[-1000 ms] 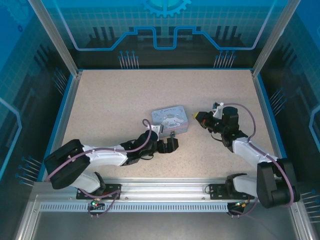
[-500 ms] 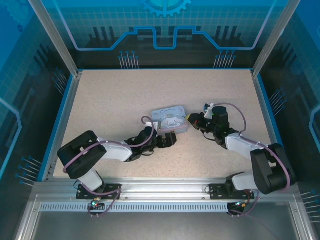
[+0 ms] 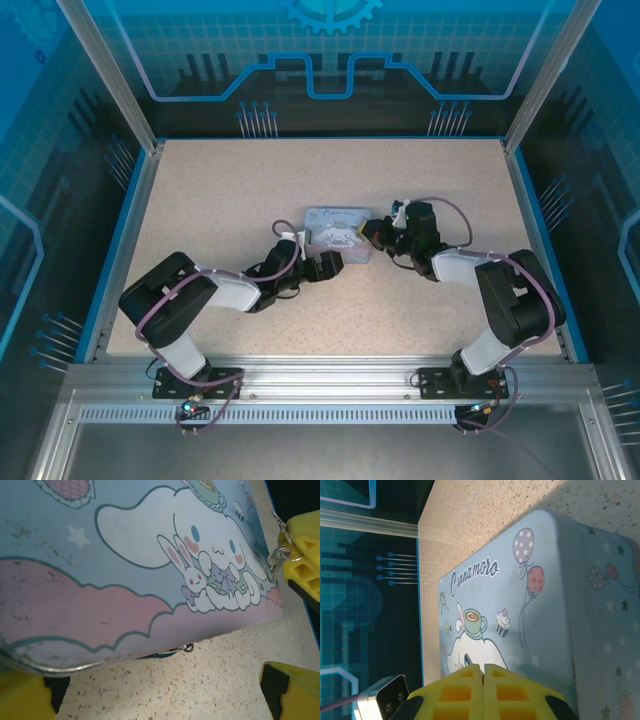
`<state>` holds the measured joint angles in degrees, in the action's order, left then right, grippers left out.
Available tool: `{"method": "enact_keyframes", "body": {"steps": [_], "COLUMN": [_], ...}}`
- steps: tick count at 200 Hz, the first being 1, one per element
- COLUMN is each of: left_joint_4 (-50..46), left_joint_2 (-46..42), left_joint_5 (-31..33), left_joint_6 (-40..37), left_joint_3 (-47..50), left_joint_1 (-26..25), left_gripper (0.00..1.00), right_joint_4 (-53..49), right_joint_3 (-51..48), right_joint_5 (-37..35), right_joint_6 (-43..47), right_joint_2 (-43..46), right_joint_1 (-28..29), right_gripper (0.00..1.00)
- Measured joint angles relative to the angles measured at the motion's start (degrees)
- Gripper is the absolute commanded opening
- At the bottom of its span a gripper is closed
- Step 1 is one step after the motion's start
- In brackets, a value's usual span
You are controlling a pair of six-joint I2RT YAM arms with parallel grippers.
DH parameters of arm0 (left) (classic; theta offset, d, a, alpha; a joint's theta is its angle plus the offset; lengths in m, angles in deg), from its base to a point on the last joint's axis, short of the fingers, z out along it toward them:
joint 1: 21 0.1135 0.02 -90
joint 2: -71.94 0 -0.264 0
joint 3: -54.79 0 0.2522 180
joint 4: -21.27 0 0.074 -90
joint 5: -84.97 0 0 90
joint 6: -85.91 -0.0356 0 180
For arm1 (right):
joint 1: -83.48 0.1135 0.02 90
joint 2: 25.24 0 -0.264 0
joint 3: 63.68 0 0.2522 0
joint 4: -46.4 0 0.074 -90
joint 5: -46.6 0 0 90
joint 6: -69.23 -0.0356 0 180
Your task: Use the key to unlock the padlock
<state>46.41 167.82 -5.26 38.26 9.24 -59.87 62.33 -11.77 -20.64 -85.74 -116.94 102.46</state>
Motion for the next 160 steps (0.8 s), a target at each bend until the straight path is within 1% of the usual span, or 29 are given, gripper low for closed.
{"method": "enact_keyframes", "body": {"steps": [63, 96, 120, 160], "left_joint_4": [-2.34, -5.09, -5.55, -4.9], "left_joint_2": [-1.9, -1.77, -0.04, 3.98], "left_joint_5": [-2.64, -2.6, -2.12, -0.55], "left_joint_6": [-7.63, -13.22, -16.92, -21.03], "left_joint_3": [0.2, 0.17, -0.42, -3.85], "left_joint_1": [-0.13, -2.01, -3.17, -3.21], "left_gripper": [0.99, 0.99, 0.99, 0.98], "right_joint_4": [-1.7, -2.4, -3.34, -3.8], "right_joint_3": [2.73, 4.26, 5.51, 8.15], "right_joint_5": [-1.36, -1.81, -2.05, -2.43], "right_joint_6": [0.57, 0.57, 0.72, 0.96], "right_joint_2": [0.92, 0.96, 0.87, -0.96], "right_joint_1": [1.64, 1.64, 1.66, 1.66], "right_gripper": [0.0, 0.0, 0.0, 0.0]}}
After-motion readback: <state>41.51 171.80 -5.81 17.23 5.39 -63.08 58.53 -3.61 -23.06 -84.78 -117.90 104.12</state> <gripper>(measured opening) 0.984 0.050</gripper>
